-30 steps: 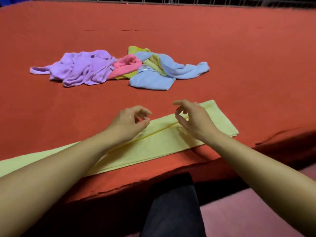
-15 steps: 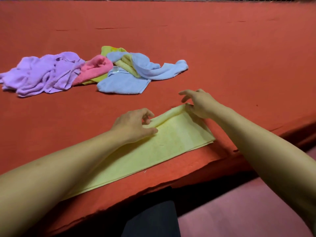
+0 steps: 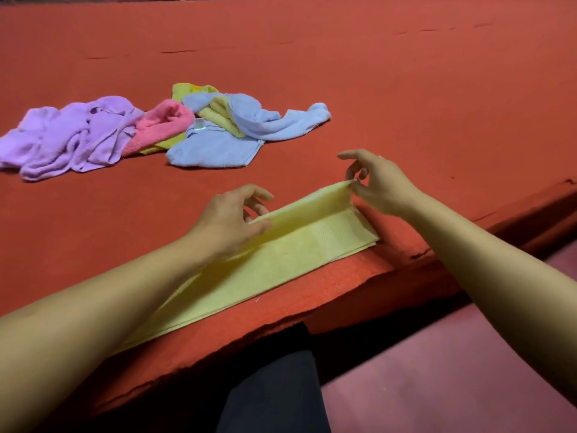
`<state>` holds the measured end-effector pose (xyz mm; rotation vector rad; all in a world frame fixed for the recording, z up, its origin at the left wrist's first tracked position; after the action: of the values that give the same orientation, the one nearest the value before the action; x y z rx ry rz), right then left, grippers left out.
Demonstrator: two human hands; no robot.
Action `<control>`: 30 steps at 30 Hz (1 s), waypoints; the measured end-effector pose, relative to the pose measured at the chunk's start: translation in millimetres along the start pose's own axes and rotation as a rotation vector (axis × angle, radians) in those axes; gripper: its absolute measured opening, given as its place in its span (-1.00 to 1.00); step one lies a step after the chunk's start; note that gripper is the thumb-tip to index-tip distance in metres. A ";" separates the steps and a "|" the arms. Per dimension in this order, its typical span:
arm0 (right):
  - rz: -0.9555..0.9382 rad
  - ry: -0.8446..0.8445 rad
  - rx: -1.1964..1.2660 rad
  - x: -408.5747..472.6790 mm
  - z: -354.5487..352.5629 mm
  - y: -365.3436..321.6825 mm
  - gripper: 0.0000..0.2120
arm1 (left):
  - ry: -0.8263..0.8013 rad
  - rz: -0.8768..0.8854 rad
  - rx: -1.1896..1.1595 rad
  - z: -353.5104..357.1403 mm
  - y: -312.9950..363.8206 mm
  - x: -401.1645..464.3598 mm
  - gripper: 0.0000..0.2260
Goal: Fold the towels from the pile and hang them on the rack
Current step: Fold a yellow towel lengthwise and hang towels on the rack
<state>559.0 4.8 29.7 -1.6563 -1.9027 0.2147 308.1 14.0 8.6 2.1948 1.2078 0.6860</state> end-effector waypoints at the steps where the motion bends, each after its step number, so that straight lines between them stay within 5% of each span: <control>1: 0.000 0.009 0.012 -10.7 -2.6 -0.6 -0.44 | -0.017 0.016 -0.004 3.5 4.3 -6.4 -0.67; 30: 0.085 -0.052 -0.035 -95.3 14.5 14.4 -0.65 | -0.206 0.013 0.039 44.4 20.2 -63.1 -0.73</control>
<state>567.4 -78.2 -20.5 -1.7732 -1.8856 0.2622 319.5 -59.1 -21.1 2.2443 1.1103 0.4324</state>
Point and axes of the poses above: each hand's wrist, its own x-axis towards the middle knuckle, its own z-axis out of the palm, y = z × x, the point moved 10 cm from there along x, towards the middle knuckle, and after that the axes turned 1 degree about x, right-handed, at the moved point
